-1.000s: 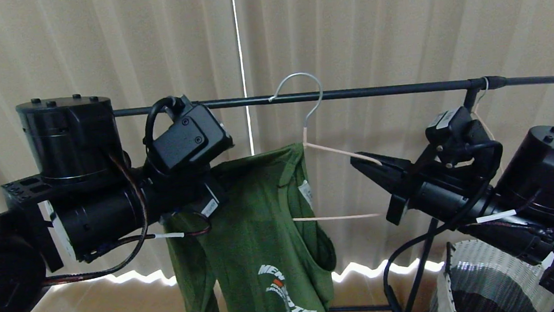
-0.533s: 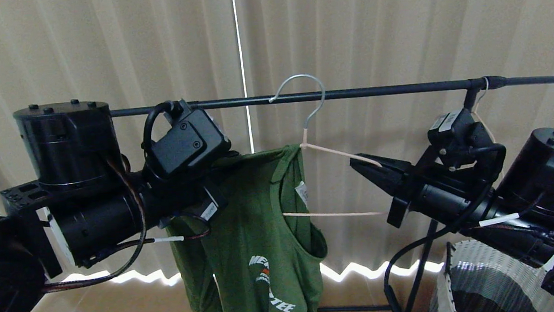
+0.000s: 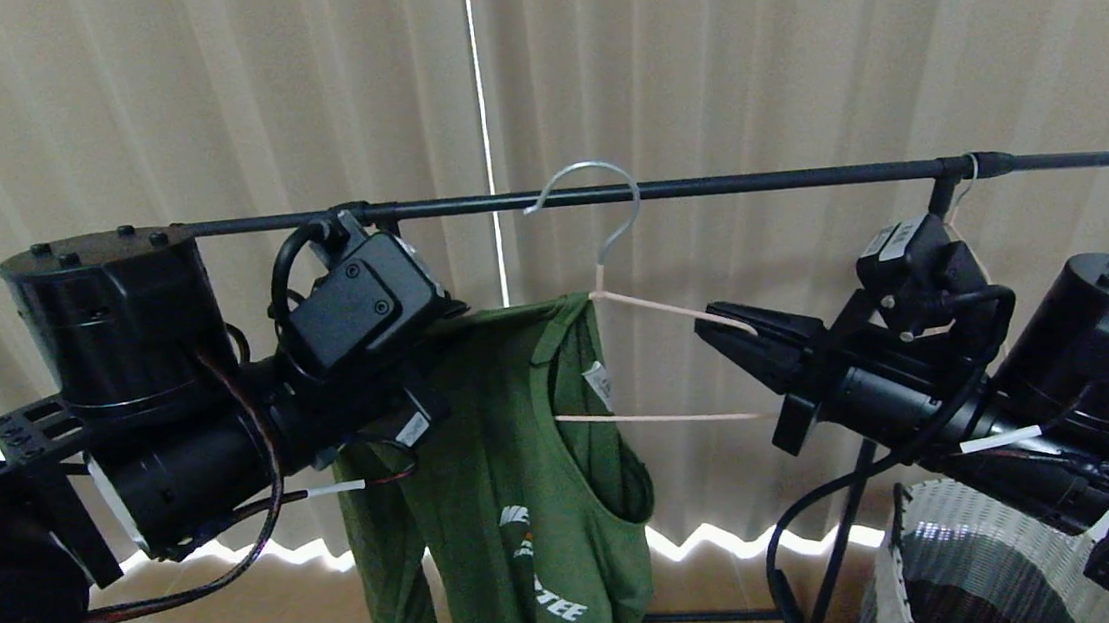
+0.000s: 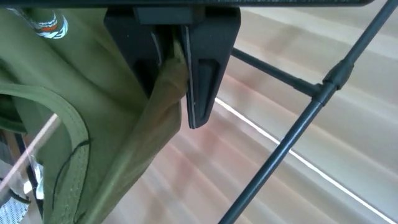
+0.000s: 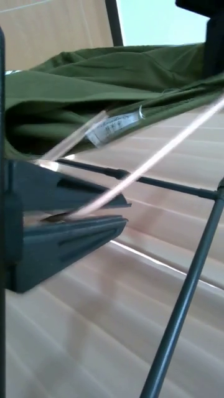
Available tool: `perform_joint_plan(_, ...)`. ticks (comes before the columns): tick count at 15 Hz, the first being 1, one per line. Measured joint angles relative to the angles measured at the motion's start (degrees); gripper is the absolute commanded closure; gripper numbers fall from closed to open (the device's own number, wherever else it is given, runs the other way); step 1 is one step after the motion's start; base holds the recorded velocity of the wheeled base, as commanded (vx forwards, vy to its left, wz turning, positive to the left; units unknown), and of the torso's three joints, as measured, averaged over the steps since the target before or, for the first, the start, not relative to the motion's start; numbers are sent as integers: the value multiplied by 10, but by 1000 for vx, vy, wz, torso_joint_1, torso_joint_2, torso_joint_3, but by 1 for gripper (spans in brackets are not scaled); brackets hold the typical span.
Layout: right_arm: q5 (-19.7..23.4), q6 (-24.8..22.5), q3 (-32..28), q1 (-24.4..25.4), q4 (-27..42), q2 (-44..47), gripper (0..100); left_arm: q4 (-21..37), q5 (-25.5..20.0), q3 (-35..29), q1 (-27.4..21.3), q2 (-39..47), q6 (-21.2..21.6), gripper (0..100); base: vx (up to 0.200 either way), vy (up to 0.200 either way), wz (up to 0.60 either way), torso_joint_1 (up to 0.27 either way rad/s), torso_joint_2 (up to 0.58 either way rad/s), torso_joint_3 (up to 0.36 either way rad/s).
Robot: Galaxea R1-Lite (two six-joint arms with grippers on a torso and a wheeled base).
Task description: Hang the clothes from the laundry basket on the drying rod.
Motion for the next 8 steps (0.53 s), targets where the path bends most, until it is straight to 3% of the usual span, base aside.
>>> perform_joint_plan(4, -2, 2, 6, -4, -13, -5, 0, -1, 72, 1, 27, -2, 0, 100, 0, 0, 0, 0, 0, 0)
perform_joint_plan(6, -2, 1, 21, -8, -36, -8, 0, -3, 135, 1, 38, -3, -5, 100, 0, 0, 0, 0, 0, 0)
perform_joint_plan(8, -2, 1, 40, -10, -40, -10, 0, -3, 158, 1, 42, -3, -25, 100, 0, 0, 0, 0, 0, 0)
